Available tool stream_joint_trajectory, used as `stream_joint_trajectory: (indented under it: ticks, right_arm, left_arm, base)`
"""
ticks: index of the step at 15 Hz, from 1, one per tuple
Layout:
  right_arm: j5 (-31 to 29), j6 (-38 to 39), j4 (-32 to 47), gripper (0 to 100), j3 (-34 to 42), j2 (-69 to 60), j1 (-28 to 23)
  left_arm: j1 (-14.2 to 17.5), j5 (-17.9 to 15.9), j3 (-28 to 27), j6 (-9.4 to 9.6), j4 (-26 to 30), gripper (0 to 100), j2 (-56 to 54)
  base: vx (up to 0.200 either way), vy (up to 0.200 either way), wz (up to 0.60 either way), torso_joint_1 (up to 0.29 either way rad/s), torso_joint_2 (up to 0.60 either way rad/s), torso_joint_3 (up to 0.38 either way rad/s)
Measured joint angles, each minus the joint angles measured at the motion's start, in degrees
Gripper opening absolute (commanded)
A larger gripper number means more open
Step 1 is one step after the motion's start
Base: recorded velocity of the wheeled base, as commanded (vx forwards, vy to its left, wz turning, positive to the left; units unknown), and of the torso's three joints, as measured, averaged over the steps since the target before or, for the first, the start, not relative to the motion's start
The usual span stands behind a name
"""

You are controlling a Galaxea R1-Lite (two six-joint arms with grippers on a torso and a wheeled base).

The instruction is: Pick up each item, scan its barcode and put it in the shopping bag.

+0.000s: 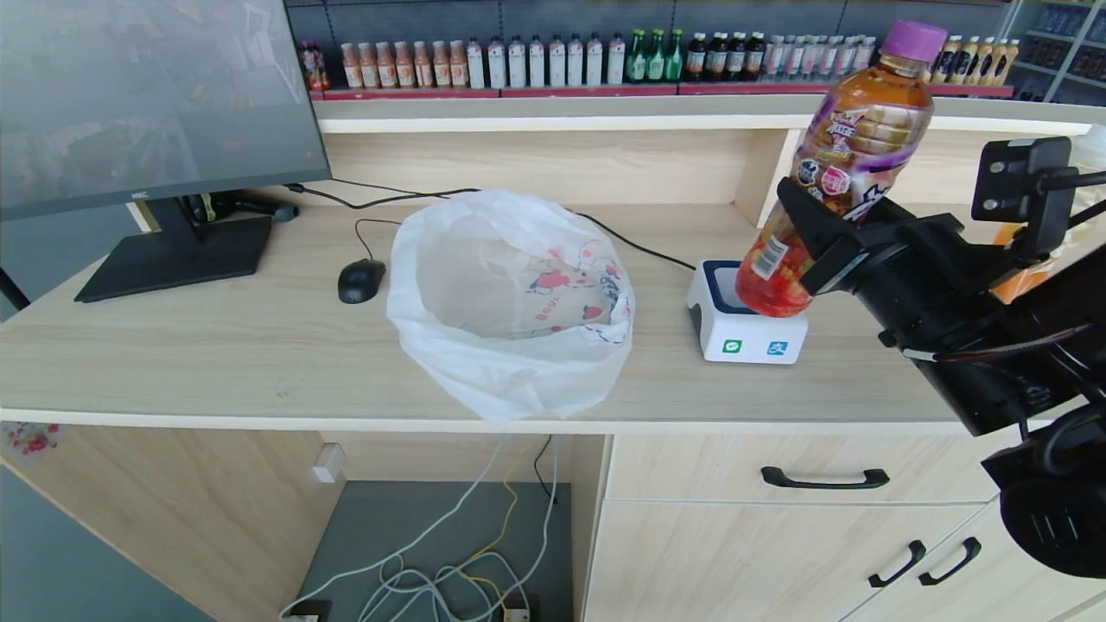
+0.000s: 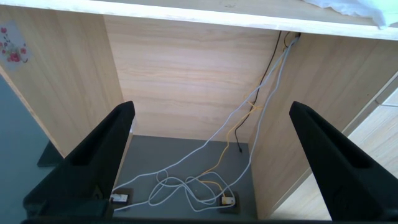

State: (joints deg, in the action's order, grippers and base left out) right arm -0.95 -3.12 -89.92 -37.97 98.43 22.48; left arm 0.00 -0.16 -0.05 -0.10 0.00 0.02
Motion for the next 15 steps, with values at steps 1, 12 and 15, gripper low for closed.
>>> stream_joint_trajectory:
  ticks: [1, 12, 15]
  right_arm:
    - [0.0, 0.1, 0.0, 0, 0.1, -0.1, -0.1]
    - [0.0, 0.8, 0.0, 0, 0.5, -1.6, -0.3]
    - [0.0, 0.8, 0.0, 0, 0.7, -1.4, -0.3]
  left_arm:
    - [0.0, 0.0, 0.0, -0.04, 0.0, 100, 0.0]
    - [0.0, 0.0, 0.0, 0.02, 0.0, 100, 0.0]
    - [0.0, 0.0, 0.0, 0.10, 0.0, 100, 0.0]
  base:
    - [0.000, 0.200, 0.00, 0.002, 0.00, 0.007]
    - [0.000, 0.200, 0.00, 0.004, 0.00, 0.003]
    - [0.000, 0.200, 0.00, 0.004, 0.00, -0.001]
